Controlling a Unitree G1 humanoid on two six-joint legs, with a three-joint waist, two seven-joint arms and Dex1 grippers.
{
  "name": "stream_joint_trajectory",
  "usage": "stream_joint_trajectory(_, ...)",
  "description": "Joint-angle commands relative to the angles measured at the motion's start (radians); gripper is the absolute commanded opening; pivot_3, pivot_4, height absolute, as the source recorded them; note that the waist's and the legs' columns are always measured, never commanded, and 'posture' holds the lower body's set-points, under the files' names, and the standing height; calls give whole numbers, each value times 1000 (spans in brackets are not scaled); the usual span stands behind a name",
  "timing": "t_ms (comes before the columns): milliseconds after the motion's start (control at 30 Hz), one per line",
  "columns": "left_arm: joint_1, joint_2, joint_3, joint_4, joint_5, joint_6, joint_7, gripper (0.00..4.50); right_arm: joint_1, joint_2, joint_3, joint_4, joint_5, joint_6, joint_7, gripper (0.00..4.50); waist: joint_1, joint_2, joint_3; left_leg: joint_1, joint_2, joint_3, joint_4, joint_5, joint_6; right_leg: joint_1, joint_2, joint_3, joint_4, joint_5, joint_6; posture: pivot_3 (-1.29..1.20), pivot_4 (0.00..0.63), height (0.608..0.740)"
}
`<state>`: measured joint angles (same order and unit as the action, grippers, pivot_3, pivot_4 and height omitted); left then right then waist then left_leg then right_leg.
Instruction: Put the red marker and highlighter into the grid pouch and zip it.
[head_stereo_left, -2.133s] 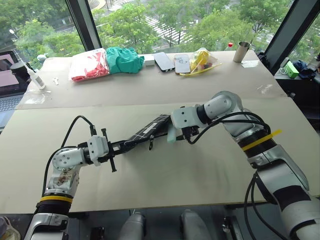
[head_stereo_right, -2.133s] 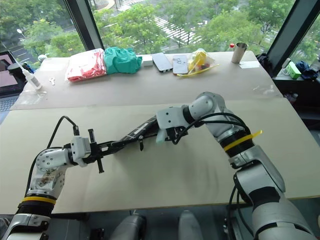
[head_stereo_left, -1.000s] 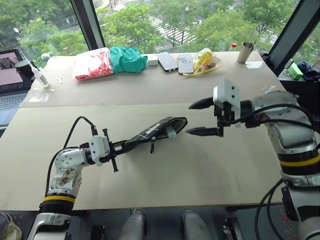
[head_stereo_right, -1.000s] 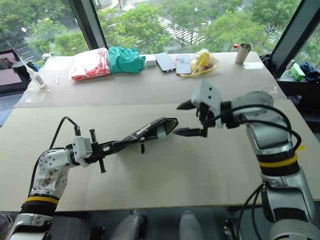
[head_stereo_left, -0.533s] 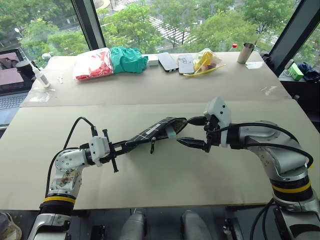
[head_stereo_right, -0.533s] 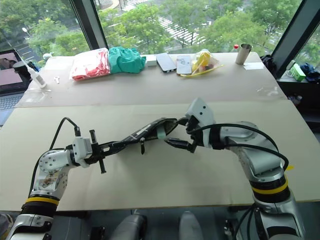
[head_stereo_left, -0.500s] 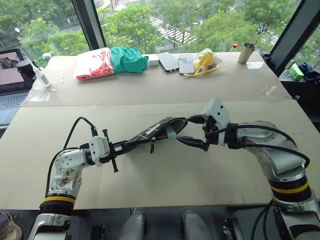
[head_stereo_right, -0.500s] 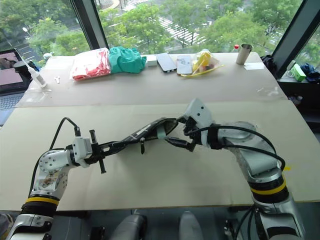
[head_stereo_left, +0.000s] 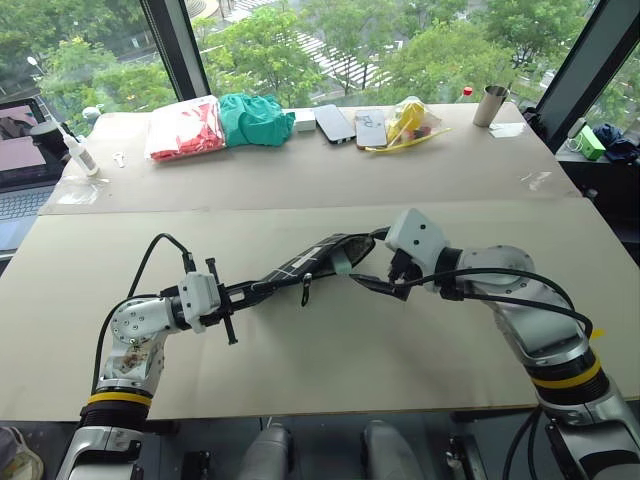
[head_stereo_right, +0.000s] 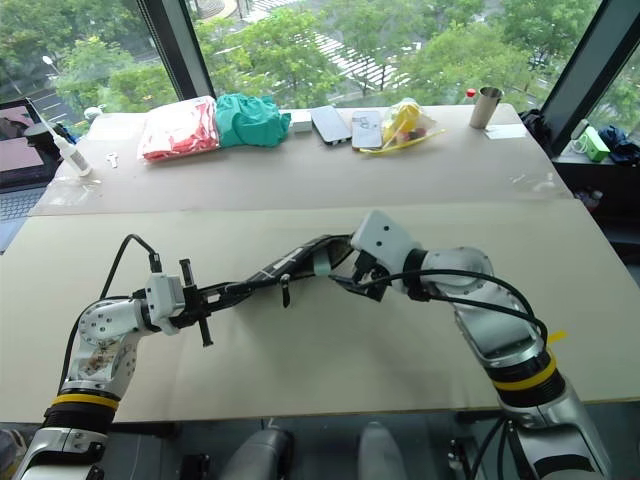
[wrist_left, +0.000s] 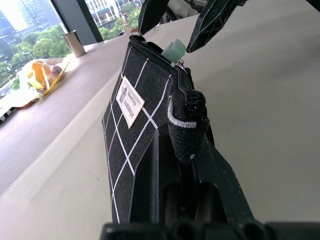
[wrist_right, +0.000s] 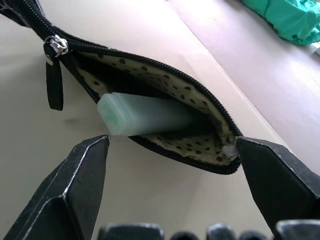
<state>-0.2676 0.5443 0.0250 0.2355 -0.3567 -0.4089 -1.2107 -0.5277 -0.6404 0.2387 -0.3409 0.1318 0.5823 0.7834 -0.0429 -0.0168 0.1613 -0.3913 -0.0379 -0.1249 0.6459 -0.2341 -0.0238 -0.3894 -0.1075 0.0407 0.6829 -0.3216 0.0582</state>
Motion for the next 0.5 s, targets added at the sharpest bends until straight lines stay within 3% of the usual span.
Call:
stream_joint_trajectory(33,-11,2,11,-9,-13,-14,1,0,-30,15,-9,7,-19,-34,-14,4414,0,0,0,0,0,0,0,0,0,0,0,0,0,0,0,0,150,740)
stream_joint_trajectory(167,-11,3,12,-11,-13,-12,1,0,-58,40,-8,11,-17,-26,-12,4414,-1,0,0,0,0,0,0,0,0,0,0,0,0,0,0,0,150,740)
stream_joint_trajectory(433,-8,4,15,-17,-14,-9,8,0,-45,-60,-74,65,-7,-78,58,4414,3,0,0,0,0,0,0,0,0,1,0,0,-1,0,0,0,150,740)
stream_joint_trajectory(500,-5,4,16,-18,-13,-9,9,0,-41,-71,-98,57,28,-65,78,4030,1,0,0,0,0,0,0,0,0,0,0,0,0,0,0,0,150,740)
